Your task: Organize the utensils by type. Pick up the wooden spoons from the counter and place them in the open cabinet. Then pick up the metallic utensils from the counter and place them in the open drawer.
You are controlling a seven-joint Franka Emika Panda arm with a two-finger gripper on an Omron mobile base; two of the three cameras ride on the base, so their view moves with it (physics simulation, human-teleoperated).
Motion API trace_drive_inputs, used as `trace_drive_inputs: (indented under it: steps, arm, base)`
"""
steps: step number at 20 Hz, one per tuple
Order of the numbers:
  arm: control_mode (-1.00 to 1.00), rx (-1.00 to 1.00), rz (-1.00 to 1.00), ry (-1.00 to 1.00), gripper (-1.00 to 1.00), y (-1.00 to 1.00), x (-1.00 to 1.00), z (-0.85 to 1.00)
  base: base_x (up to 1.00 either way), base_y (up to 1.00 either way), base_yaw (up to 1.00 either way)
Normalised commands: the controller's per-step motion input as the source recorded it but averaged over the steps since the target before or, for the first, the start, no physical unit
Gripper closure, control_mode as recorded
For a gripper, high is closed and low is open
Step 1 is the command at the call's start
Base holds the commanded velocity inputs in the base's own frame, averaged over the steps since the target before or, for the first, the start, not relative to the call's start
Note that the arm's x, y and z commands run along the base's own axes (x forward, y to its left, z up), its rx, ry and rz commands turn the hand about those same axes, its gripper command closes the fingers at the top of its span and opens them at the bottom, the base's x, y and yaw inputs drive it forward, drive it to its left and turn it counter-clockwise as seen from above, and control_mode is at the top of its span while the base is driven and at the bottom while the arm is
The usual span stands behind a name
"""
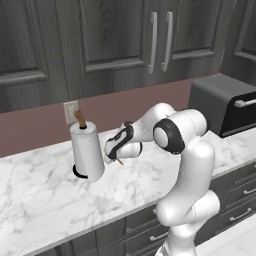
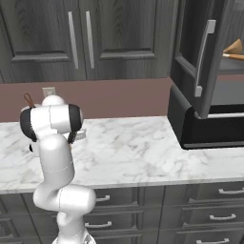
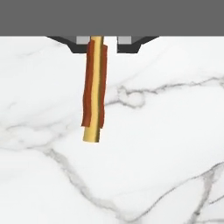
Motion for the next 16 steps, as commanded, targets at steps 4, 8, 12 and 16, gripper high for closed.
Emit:
trace_drive_inputs:
  steps: [4, 8, 12, 16]
  arm:
    - [-1.0, 0.13, 0.0, 0.0, 1.0, -0.44, -0.32, -0.34]
    - [-1.0, 0.07, 0.02, 0.0, 1.0, -0.19, -0.34, -0.11]
    - [-1.0, 0.09, 0.07, 0.0, 1.0, -0.27, -0.44, 0.09]
    - [-1.0, 0.14, 0.07, -0.09, 1.0, -0.56, -0.52, 0.59]
  base:
    - [0.0, 0.0, 0.0]
    - [0.0, 0.0, 0.0]
    - [0.0, 0.0, 0.0]
    - [0.0, 0.0, 0.0]
